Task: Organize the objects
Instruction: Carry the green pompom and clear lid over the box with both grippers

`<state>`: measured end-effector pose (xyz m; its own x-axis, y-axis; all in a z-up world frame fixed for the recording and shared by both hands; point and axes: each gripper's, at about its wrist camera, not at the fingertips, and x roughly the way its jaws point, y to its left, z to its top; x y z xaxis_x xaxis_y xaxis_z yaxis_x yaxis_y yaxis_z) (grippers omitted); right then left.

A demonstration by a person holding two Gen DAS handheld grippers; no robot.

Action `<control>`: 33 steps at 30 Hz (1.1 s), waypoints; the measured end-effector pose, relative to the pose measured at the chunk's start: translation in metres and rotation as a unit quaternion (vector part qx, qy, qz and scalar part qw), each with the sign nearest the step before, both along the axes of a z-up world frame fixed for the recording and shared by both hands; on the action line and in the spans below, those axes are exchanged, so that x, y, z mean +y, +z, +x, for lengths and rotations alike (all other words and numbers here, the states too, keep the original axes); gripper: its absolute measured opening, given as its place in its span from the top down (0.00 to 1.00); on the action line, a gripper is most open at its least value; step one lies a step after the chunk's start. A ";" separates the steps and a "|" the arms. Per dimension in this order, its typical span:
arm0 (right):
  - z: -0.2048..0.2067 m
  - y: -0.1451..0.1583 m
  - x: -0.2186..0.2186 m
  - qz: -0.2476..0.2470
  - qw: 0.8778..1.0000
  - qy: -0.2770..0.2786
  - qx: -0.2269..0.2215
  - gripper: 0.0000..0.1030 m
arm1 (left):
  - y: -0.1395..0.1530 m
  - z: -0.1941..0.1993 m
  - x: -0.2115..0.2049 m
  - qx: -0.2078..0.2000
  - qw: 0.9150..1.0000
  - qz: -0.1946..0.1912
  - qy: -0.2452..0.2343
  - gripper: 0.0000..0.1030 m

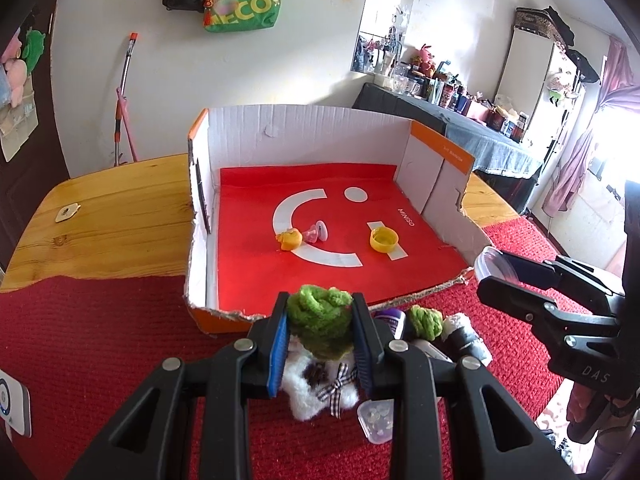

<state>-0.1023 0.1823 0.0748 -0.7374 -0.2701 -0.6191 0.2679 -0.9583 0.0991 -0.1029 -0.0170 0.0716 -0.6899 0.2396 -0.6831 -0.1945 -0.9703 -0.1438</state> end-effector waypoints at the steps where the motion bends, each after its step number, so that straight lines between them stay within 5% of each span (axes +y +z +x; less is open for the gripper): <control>1: -0.002 0.001 -0.001 0.000 1.000 0.001 -0.001 0.62 | 0.000 -0.002 0.000 -0.001 1.000 -0.001 0.000 0.71; 33: -0.078 -0.017 -0.004 -0.014 0.995 0.037 -0.089 0.62 | -0.020 -0.068 0.008 -0.069 0.997 0.002 -0.031 0.71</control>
<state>-0.1802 0.1788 0.0579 -0.5947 -0.3392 -0.7289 0.3140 -0.9326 0.1778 -0.1708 -0.0092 0.0520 -0.5725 0.2825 -0.7697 -0.2321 -0.9562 -0.1783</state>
